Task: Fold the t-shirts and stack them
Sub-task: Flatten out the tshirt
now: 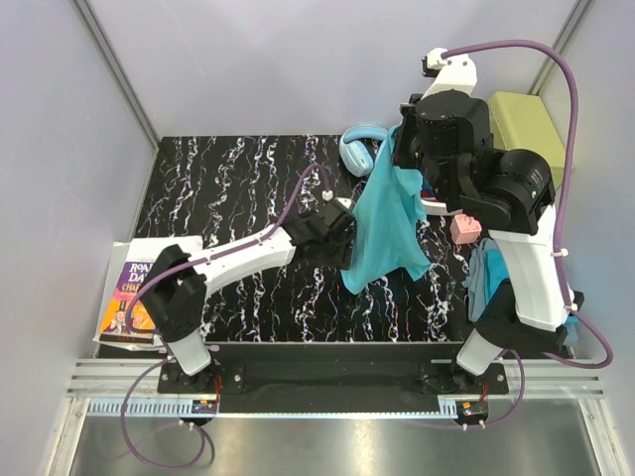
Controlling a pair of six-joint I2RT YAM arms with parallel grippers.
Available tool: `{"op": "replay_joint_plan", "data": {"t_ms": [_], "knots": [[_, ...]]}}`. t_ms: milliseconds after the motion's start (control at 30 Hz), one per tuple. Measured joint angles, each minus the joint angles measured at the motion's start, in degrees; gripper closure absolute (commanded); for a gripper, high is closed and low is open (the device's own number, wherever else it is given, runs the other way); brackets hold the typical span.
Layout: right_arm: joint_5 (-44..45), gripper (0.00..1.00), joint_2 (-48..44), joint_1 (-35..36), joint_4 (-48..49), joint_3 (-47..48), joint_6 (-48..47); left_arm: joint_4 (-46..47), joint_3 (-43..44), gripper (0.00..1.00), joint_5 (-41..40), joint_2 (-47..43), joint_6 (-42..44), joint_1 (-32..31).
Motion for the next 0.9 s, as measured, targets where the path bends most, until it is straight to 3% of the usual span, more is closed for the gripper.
{"op": "replay_joint_plan", "data": {"t_ms": [133, 167, 267, 300, 533, 567, 600, 700, 733, 767, 833, 900], "knots": [[0.02, 1.00, -0.02, 0.00, 0.00, -0.61, 0.11, 0.37, -0.17, 0.61, 1.38, 1.01, 0.59, -0.44], [0.02, 1.00, -0.02, 0.00, -0.02, -0.66, 0.11, 0.61, -0.17, 0.72, 1.49, 1.01, 0.63, -0.48], [0.04, 1.00, -0.07, 0.00, 0.00, -0.90, 0.17, 1.46, -0.35, 0.88, 1.62, 1.01, 0.81, -0.50], [0.04, 1.00, -0.09, 0.00, -0.02, -1.01, 0.20, 1.62, -0.55, 0.97, 1.62, 1.01, 0.90, -0.50], [0.02, 1.00, -0.09, 0.00, -0.04, -1.53, 0.42, 1.86, -2.89, 1.00, 1.03, 0.42, 1.25, -0.50], [0.02, 1.00, -0.09, 0.00, -0.04, -1.53, 0.42, 1.62, -3.39, 0.97, 0.48, -0.07, 1.27, -0.50], [0.02, 1.00, -0.09, 0.00, -0.04, -1.53, 0.39, 1.25, -3.89, 0.84, -0.26, -0.83, 1.27, -0.50], [-0.17, 1.00, 1.05, 0.00, -0.59, 0.81, -0.22, -0.37, -5.07, 0.67, -4.04, -4.96, 1.40, -0.52], [-0.28, 1.00, 2.25, 0.00, -0.61, 3.02, -0.72, -0.76, -5.62, 0.51, -5.57, -7.19, 1.38, -0.52], [-0.61, 1.00, 3.41, 0.00, -0.57, 5.33, -1.16, -1.16, -6.03, 0.42, -6.86, -9.31, 1.29, -0.52], [-1.55, 1.00, 5.31, 0.44, 2.34, 8.70, -2.97, -1.99, -7.39, 0.31, -10.05, -16.22, 1.11, -0.52], [-0.98, 1.00, 4.81, 2.16, 6.32, 7.15, -5.62, -2.36, -8.09, 0.30, -12.46, -21.97, 1.07, -0.48]]}}
